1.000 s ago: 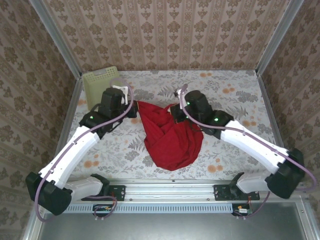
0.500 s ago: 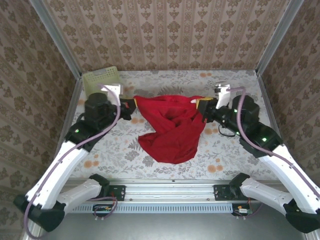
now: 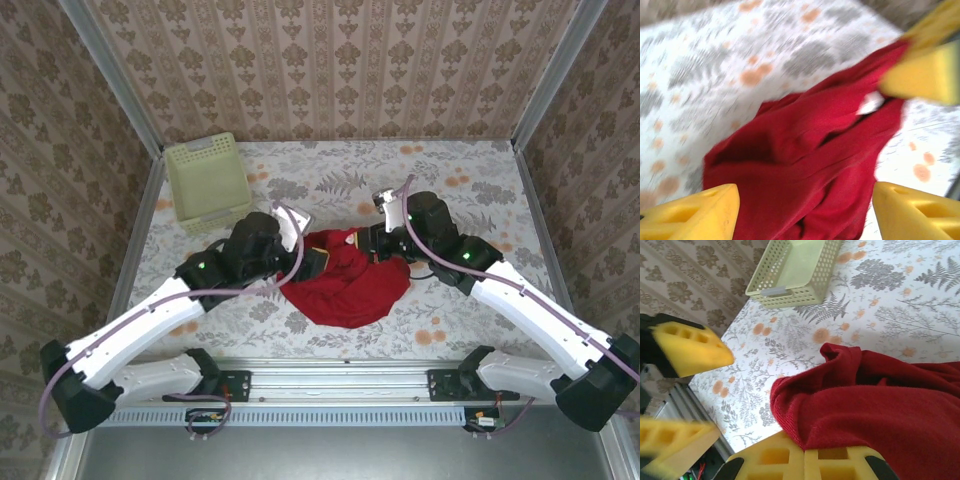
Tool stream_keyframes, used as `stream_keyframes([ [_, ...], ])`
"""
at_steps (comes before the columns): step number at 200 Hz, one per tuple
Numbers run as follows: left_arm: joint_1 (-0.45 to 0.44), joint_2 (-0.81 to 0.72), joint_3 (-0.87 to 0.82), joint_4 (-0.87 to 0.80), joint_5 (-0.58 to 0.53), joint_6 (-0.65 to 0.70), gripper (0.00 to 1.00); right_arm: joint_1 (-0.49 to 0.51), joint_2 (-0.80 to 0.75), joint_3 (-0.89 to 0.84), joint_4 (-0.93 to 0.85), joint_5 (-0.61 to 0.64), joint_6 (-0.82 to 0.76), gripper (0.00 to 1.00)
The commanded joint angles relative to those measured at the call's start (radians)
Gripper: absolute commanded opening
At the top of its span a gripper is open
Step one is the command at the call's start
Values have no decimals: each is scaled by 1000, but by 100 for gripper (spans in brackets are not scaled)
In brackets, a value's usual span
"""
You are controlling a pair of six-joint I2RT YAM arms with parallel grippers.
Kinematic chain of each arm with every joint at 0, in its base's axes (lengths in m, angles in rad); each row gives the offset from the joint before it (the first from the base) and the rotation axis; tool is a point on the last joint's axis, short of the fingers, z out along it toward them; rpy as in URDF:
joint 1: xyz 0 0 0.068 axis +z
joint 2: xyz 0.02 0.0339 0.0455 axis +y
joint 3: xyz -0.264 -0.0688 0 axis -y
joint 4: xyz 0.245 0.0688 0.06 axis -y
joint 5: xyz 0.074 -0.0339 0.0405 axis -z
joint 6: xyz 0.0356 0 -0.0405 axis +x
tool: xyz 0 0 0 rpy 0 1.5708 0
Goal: Fold the inside-out t-shirt
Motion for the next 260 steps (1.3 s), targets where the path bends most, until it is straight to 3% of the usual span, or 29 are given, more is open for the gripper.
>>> stream_keyframes([
  [1,-42,18,-39,127,56,118,74,9,-23,29,40,-50,21,0],
  [47,-77,107,-53,193,62,153,75,17,-36,36,61,-86,45,0],
  [84,-78,166,-53,230,-41,140,71,22,-35,30,80,-104,64,0],
  [107,-78,195,-47,233,-55,141,60,22,-40,26,78,-91,70,0],
  [153,-82,193,-40,226,-29,130,15,-14,-7,53,41,-4,79,0],
  [176,-91,178,-11,201,-5,110,0,-58,64,79,45,32,75,0],
  [191,-92,178,12,180,-10,90,0,-78,115,115,33,69,72,0],
  [199,-91,176,25,172,-25,77,0,-79,133,135,26,89,59,9],
  [215,-86,170,51,153,-64,39,0,-69,129,142,7,150,38,38],
  [224,-77,166,65,144,-75,18,0,-64,101,116,8,184,32,47],
  [239,-48,162,91,132,-73,-21,0,-46,18,37,30,242,27,55],
  [260,4,168,134,107,-60,-70,0,1,-112,-108,90,269,31,56],
])
